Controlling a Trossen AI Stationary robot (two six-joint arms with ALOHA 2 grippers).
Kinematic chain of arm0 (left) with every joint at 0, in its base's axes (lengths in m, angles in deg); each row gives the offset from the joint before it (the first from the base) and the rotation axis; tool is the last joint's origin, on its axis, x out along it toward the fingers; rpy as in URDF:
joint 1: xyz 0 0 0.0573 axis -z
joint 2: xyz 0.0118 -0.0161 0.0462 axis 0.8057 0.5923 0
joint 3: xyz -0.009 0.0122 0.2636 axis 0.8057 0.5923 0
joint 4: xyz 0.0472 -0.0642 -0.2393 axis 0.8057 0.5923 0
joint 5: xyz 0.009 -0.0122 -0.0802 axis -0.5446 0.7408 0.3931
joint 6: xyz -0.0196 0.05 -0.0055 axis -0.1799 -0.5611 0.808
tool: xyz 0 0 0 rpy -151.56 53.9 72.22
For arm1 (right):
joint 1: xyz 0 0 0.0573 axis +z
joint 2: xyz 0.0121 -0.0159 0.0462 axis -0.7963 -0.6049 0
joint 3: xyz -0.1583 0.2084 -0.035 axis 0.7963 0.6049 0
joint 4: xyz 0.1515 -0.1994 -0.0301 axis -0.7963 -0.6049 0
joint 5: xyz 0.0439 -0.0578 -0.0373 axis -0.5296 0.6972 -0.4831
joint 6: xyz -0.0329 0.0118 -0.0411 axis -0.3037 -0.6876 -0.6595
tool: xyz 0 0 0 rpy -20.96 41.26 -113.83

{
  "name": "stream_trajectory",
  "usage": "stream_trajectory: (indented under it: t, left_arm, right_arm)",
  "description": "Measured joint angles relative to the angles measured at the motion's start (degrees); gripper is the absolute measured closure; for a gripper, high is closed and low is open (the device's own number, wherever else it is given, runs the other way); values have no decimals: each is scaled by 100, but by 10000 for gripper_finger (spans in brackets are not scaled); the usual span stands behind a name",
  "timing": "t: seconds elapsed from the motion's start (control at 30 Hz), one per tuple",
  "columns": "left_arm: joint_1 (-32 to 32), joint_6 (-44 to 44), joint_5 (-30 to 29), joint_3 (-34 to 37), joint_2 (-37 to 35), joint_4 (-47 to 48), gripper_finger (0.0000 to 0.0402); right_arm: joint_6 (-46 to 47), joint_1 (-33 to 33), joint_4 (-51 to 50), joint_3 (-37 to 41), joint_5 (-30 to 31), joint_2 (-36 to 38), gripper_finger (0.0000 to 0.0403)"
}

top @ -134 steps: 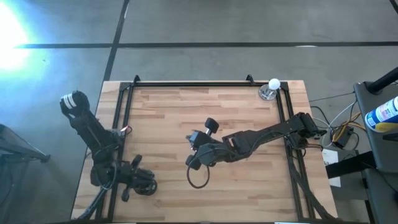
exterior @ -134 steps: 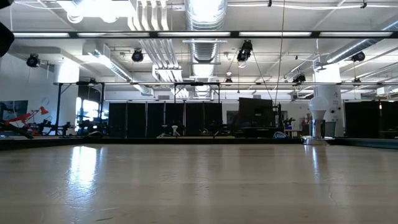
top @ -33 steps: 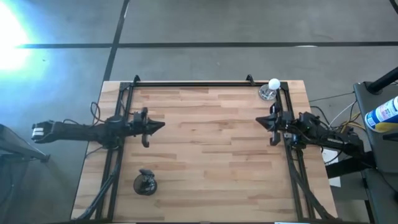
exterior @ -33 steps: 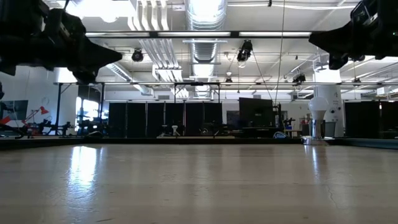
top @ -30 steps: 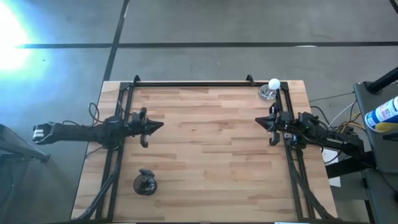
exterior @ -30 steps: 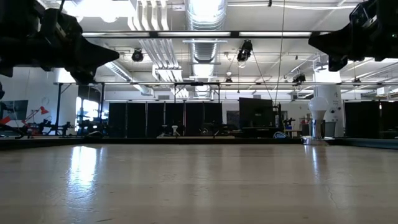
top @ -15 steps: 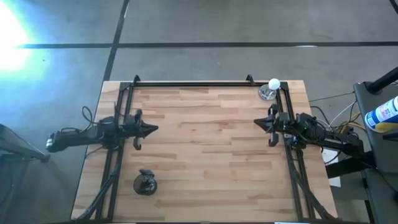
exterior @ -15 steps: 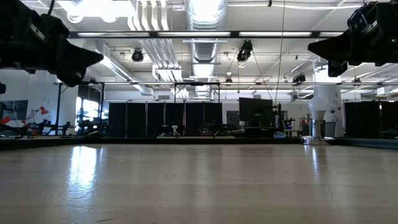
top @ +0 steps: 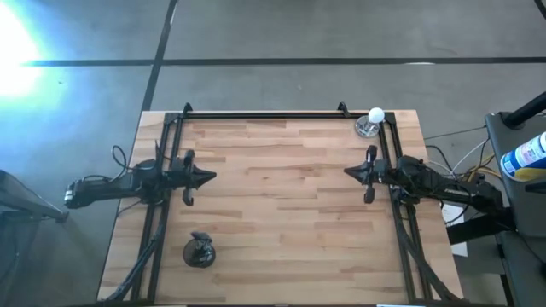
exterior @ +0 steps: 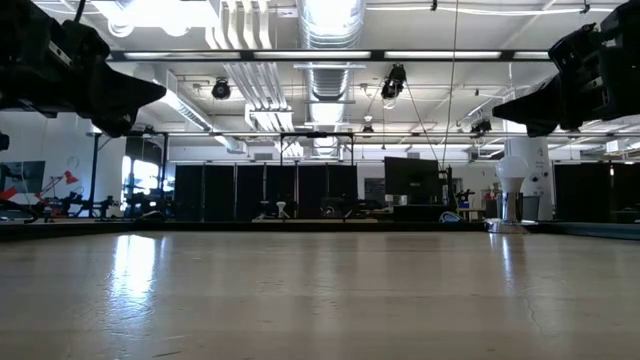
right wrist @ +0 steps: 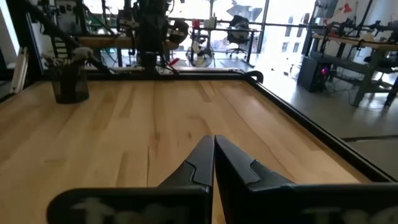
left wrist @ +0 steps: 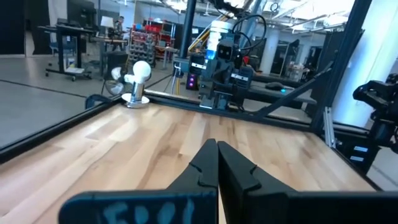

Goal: Pick & Place Makeup Brushes
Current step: Return to Home Position

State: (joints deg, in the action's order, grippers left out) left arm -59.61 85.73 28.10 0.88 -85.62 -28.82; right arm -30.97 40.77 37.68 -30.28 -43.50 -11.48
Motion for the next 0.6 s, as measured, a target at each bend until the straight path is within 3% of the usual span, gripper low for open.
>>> stream_trajectory:
  t: [0.6]
  left_arm:
    - [0,176,-4,9,26,7,402]
  right_arm:
    - [40,0,2,2,0,-119,394]
